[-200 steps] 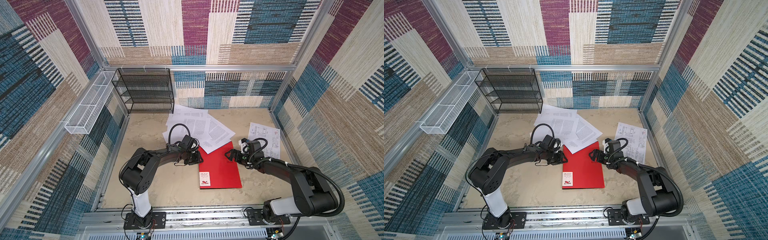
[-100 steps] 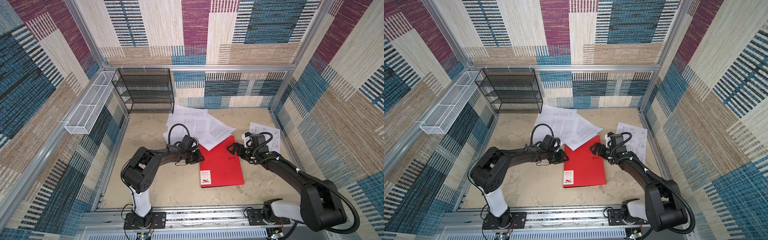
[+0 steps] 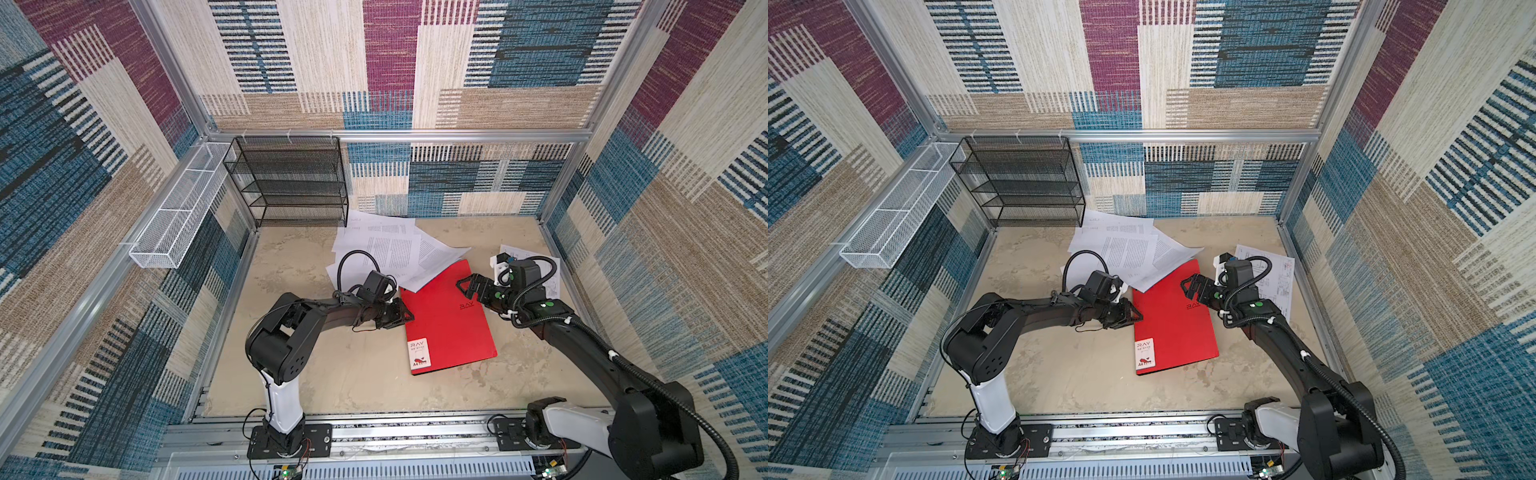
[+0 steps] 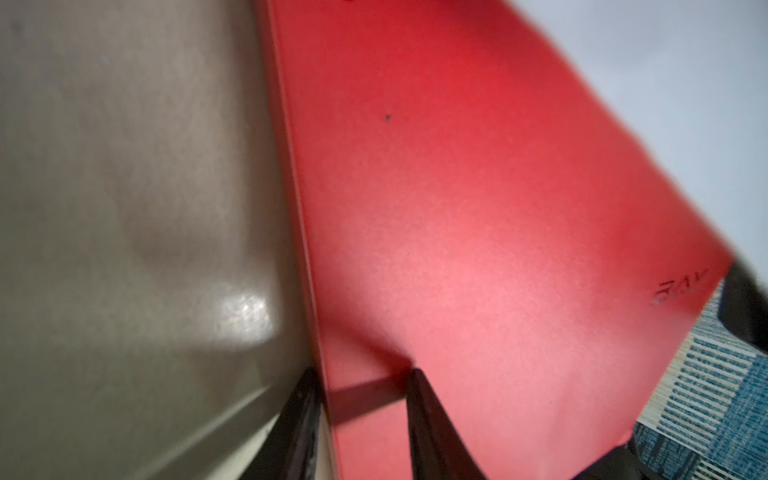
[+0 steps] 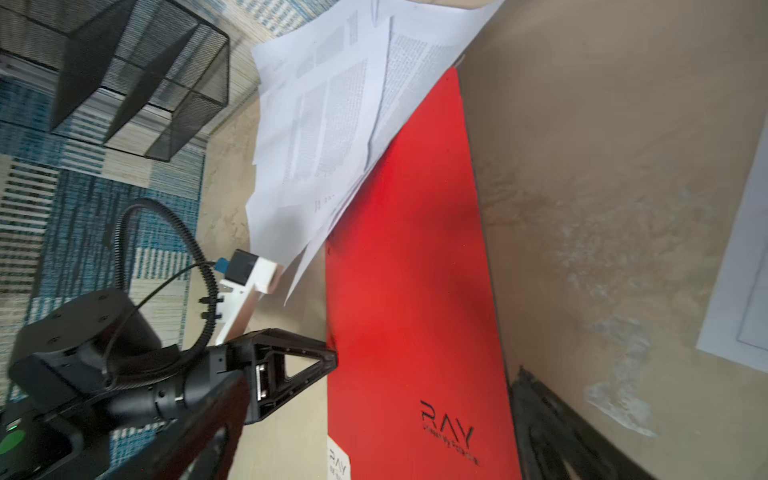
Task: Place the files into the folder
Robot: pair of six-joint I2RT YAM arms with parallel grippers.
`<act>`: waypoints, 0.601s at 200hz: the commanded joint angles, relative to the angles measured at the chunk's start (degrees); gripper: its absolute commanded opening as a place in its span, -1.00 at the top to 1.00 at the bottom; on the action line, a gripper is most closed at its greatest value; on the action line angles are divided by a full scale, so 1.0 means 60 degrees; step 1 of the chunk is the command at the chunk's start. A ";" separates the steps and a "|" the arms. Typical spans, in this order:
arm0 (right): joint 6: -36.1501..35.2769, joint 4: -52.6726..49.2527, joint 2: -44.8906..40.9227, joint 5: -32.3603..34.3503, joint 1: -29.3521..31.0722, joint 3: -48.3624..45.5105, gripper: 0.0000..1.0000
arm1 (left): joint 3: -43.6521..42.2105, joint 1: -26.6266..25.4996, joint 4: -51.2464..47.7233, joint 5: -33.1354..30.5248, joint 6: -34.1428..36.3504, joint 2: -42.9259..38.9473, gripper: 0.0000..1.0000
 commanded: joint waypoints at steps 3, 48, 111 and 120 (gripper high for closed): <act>0.0217 -0.0514 0.0249 0.0006 0.0116 -0.0261 -0.99 | -0.0170 -0.0074 -0.0099 0.0149 -0.0171 0.0042 0.33; 0.0480 -0.0205 0.0689 0.0829 0.0136 -0.0525 -0.99 | -0.0282 -0.0065 0.0082 0.0207 -0.0199 0.0142 0.33; 0.0945 0.0033 0.1298 0.1767 0.0287 -0.0747 -0.99 | -0.0365 -0.0065 0.0451 0.0340 -0.0331 0.0449 0.33; 0.1015 -0.0020 0.1426 0.1775 0.0335 -0.0672 -0.99 | -0.0397 -0.0065 0.0504 0.0347 -0.0350 0.0505 0.34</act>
